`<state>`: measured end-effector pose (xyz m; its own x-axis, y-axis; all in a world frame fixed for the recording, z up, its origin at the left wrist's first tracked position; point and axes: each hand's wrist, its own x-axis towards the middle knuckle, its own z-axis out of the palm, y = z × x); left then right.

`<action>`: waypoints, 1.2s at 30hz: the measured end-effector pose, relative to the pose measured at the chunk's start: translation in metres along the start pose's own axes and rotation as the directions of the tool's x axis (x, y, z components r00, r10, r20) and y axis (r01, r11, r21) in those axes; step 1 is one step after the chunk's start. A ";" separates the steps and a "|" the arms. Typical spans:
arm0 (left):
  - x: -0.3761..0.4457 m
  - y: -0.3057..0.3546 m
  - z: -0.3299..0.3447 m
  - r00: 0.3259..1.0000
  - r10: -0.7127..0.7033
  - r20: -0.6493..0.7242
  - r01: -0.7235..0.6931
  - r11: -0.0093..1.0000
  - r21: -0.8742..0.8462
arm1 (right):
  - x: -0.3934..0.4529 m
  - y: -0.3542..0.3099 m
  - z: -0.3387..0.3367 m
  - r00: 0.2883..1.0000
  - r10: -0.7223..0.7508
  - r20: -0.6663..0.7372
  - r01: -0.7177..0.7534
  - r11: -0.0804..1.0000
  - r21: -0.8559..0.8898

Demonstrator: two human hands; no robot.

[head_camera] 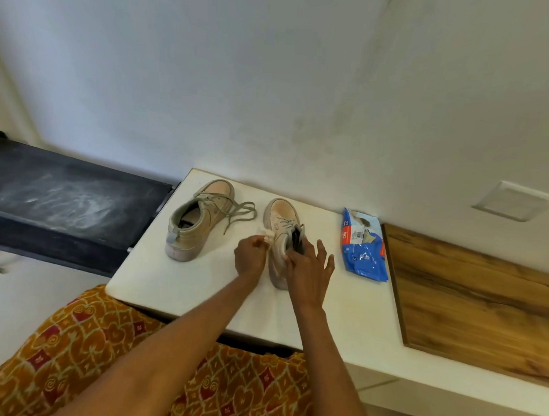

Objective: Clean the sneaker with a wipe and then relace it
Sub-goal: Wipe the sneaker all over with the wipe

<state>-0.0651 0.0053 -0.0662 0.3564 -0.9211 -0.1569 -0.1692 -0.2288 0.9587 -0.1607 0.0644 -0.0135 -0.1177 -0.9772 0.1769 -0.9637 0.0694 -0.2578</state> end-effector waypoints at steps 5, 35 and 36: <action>0.051 0.030 0.012 0.999 0.019 0.032 -0.023 0.990 0.139 | 0.000 0.002 0.001 0.999 -0.035 -0.003 0.035 0.999 -0.003; -0.006 -0.005 -0.002 0.981 0.032 0.190 -0.011 0.994 -0.110 | -0.029 0.009 0.020 0.986 0.024 -0.167 -0.008 0.995 0.099; -0.013 -0.010 -0.001 0.978 0.089 0.187 -0.067 0.990 -0.121 | -0.029 0.009 0.022 0.984 0.038 -0.172 -0.019 0.994 0.112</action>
<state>-0.0669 0.0195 -0.0740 0.1614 -0.9805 -0.1125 -0.0798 -0.1266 0.9887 -0.1607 0.0889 -0.0417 -0.1935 -0.9247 0.3277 -0.9286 0.0648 -0.3655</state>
